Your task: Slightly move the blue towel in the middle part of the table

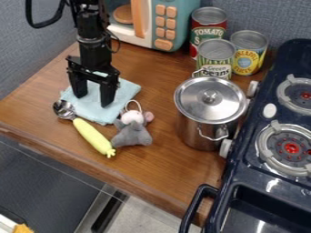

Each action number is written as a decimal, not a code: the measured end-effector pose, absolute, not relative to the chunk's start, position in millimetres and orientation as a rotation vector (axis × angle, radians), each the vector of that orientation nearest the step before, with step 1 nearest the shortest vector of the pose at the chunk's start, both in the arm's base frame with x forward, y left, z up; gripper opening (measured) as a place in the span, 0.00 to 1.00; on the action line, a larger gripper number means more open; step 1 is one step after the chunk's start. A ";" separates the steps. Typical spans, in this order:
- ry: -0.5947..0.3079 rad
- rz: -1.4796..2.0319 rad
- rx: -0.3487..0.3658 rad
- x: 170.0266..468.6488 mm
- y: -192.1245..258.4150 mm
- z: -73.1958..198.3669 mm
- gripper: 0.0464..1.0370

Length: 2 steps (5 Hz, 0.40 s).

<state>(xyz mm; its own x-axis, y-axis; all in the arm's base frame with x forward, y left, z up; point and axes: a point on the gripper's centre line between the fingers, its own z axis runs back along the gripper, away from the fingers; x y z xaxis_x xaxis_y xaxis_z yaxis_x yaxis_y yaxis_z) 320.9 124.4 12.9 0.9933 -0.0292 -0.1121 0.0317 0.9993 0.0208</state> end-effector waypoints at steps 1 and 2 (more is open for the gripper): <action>0.102 -0.041 0.033 334.7 131.7 10.1 0.96; 0.079 -0.060 0.060 356.2 141.0 10.2 0.96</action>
<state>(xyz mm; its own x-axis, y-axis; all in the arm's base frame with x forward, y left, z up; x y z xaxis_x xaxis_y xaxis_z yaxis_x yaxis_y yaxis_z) 356.2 141.0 10.2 0.9951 -0.0575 -0.0805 0.0622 0.9964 0.0573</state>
